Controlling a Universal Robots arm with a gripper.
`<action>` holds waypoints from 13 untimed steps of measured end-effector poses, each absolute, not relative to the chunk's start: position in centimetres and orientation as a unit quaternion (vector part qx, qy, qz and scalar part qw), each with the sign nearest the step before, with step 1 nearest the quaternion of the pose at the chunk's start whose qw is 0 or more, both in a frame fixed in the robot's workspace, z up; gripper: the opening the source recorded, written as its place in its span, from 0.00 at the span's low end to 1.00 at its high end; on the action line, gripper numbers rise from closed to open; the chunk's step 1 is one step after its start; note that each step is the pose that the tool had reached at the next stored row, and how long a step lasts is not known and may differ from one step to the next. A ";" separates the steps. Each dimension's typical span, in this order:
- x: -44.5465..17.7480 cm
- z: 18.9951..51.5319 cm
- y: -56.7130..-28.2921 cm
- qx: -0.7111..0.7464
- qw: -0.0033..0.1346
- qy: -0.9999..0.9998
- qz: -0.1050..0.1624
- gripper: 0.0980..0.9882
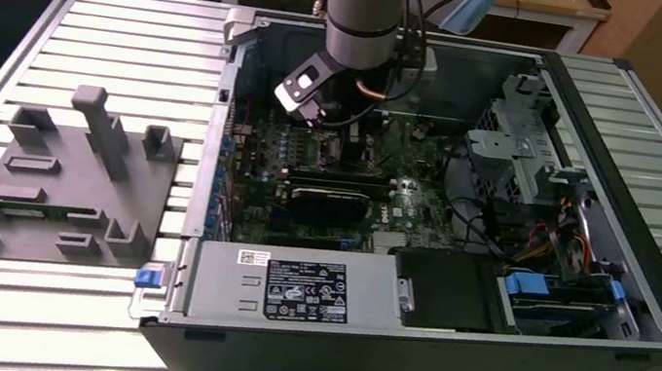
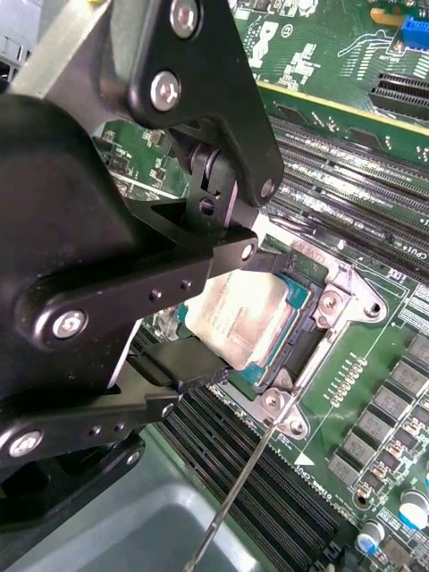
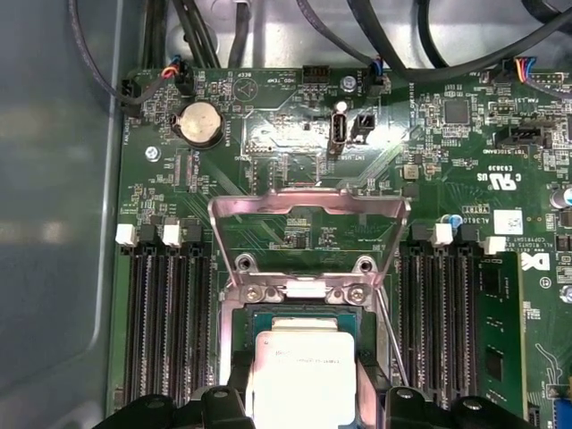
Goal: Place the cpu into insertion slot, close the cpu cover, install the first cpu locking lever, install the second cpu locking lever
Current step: 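Place the cpu into insertion slot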
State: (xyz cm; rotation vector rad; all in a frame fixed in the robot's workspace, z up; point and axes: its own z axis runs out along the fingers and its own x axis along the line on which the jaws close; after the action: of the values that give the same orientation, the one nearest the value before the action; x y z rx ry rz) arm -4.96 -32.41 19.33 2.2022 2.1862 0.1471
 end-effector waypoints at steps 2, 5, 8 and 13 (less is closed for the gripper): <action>-5.0 19.3 -32.4 0.709 0.017 0.704 0.047 0.49; -5.0 19.2 -32.4 0.709 0.017 0.704 0.047 0.49; -5.0 19.2 -32.4 0.709 0.017 0.704 0.047 0.49; -5.0 19.2 -32.4 0.709 0.017 0.704 0.047 0.49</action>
State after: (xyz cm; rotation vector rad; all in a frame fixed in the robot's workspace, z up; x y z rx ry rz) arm -4.96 -32.39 19.21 2.2025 2.1863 0.1473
